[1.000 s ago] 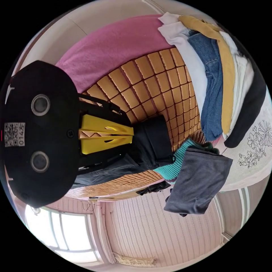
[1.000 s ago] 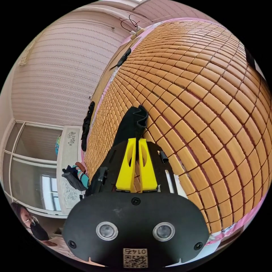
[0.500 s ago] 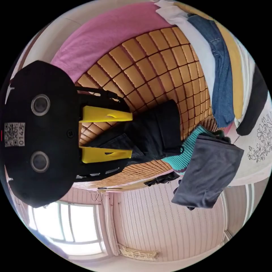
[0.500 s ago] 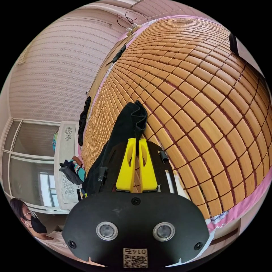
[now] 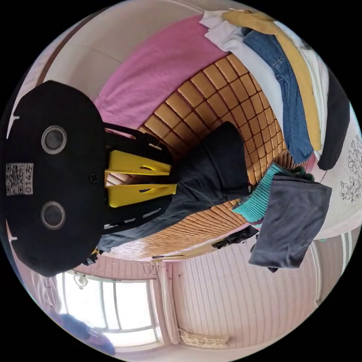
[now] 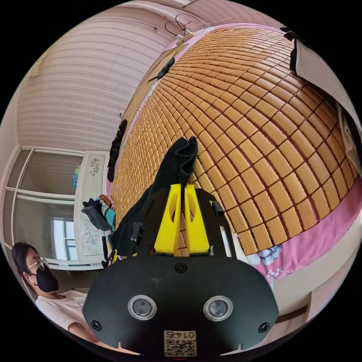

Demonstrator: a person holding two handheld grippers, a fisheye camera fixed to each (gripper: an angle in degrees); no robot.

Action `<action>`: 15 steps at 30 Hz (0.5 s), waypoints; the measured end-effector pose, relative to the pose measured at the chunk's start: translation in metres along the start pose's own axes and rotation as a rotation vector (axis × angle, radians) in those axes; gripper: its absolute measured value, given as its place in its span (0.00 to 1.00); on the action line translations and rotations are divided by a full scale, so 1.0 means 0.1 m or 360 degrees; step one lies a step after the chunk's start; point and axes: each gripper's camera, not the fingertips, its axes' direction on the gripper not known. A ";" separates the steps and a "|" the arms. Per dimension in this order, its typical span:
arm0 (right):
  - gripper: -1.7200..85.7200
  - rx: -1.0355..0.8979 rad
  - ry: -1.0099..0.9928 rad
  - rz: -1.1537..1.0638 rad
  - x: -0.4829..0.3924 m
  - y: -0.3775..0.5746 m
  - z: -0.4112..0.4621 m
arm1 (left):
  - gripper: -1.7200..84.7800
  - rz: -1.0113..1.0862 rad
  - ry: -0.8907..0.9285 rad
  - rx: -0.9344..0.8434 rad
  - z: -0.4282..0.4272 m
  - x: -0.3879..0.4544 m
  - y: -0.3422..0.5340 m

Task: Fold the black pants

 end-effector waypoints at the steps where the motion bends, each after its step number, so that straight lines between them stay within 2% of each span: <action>1: 0.03 -0.0011 0.0029 -0.0009 0.03 0.11 -0.06 | 0.07 0.0054 -0.0044 -0.0053 -0.08 -0.02 0.16; 5: 0.03 0.0161 0.0263 -0.0097 -0.01 0.60 -0.37 | 0.08 0.0084 0.0004 -0.0100 -0.38 -0.09 0.59; 8: 0.03 0.0292 0.0416 -0.0088 -0.09 0.85 -0.55 | 0.09 0.0155 -0.0139 -0.0141 -0.65 -0.07 0.85; 11: 0.03 0.0438 0.0621 -0.0142 -0.27 0.97 -0.66 | 0.09 0.0243 -0.0323 0.0002 -1.02 0.06 1.00; 13: 0.04 0.0486 0.0643 -0.0181 -0.34 0.97 -0.65 | 0.08 0.0330 -0.0318 0.0140 -1.25 0.24 1.05; 15: 0.06 0.0401 0.0605 -0.0166 -0.34 0.89 -0.55 | 0.08 0.0468 -0.0363 0.0154 -1.27 0.46 1.06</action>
